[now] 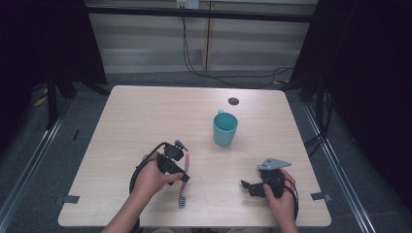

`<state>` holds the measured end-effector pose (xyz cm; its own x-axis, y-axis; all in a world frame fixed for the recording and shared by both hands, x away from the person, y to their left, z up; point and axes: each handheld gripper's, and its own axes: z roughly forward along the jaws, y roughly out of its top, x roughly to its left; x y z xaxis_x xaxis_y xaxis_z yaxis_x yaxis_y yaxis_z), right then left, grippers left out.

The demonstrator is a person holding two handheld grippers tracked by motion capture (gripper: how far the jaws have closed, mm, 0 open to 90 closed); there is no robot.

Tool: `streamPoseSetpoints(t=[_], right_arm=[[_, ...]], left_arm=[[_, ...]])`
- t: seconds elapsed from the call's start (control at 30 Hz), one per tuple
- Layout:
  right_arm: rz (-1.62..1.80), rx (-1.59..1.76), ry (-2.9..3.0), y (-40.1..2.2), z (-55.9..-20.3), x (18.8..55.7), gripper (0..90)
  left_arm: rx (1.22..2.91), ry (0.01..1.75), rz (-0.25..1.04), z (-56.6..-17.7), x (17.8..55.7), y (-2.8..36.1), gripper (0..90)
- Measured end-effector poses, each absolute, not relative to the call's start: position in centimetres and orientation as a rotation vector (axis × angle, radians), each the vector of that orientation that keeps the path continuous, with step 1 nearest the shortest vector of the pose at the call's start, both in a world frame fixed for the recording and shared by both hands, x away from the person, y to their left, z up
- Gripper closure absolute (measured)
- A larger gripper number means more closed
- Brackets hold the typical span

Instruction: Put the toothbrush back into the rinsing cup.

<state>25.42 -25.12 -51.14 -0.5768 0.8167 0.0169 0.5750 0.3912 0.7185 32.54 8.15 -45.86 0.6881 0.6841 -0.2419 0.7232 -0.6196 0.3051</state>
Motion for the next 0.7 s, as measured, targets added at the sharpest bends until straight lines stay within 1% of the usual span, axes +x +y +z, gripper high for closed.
streamPoseSetpoints(t=[0.23, 0.4, 0.63, 0.7], right_arm=[[0.993, 1.21, 2.315, -25.1, -51.1, 25.4, 10.6], [0.994, 1.211, 2.315, -25.1, -51.1, 25.4, 10.7], [0.994, 1.211, 2.315, -25.1, -51.1, 25.4, 10.6], [0.994, 1.211, 2.315, -25.1, -51.1, 25.4, 10.6]], left_arm=[[2.531, 1.11, -0.142, -46.5, 32.5, 7.7, 50.0], [2.548, 1.103, -0.115, -46.6, 32.4, 7.4, 56.7], [2.558, 1.129, -0.135, -46.8, 32.3, 7.1, 61.4], [2.564, 1.13, -0.128, -46.8, 32.3, 7.1, 64.9]])
